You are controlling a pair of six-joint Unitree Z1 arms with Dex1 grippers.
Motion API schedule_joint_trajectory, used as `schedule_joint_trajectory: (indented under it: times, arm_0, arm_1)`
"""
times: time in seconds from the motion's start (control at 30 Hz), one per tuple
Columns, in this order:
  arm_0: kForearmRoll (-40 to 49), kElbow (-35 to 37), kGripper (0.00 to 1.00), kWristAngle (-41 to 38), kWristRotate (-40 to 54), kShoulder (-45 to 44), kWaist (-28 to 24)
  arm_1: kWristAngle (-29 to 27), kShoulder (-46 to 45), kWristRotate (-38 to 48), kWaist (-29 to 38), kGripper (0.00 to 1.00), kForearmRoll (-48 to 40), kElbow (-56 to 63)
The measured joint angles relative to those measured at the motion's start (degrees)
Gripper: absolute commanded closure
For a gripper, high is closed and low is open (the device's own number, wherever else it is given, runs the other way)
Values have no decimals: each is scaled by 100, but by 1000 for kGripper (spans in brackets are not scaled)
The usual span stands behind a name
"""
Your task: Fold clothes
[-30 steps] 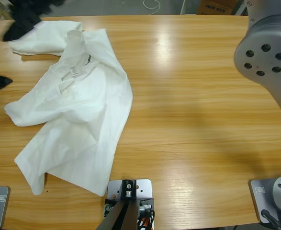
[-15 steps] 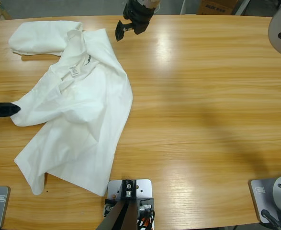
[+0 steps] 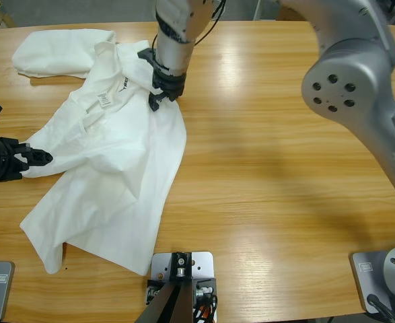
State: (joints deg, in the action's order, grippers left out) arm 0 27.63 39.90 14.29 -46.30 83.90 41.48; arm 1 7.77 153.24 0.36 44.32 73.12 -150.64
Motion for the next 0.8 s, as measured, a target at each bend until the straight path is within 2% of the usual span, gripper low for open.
schedule_joint_trajectory:
  times: [0.03, 0.07, 0.1, 0.13, 0.17, 0.57, 0.73, 0.77, 0.8]
  arm_0:
    - [-14, -16, 398, 0, -11, 9, 0]
    - [-36, -31, 549, 0, -18, 20, 0]
    - [-63, -43, 742, 0, -25, 27, 0]
    - [-100, -54, 889, 0, -27, 41, 0]
    - [-143, -64, 985, 0, -27, 63, 0]
    - [-656, 143, 1000, -16, 1214, 453, 0]
    - [-657, 144, 1000, -68, 1283, 688, 0]
    - [-657, 144, 945, -80, 1297, 732, 0]
    - [-657, 146, 790, -84, 1313, 781, 0]
  arm_1:
    - [-21, 3, -26, 0, 1000, -9, -5]
    - [-37, 7, -93, -4, 1000, -14, -6]
    - [-44, 8, -191, -11, 1000, -18, -6]
    - [-48, 9, -269, -18, 1000, -22, -6]
    - [-49, 10, -319, -25, 1000, -28, -6]
    - [-192, 10, -366, -121, 1000, 5, -6]
    - [-292, 6, -904, -452, 1000, -377, -6]
    - [-286, 6, -1036, -515, 1000, -561, -6]
    - [-264, 6, -1174, -567, 1000, -719, -6]
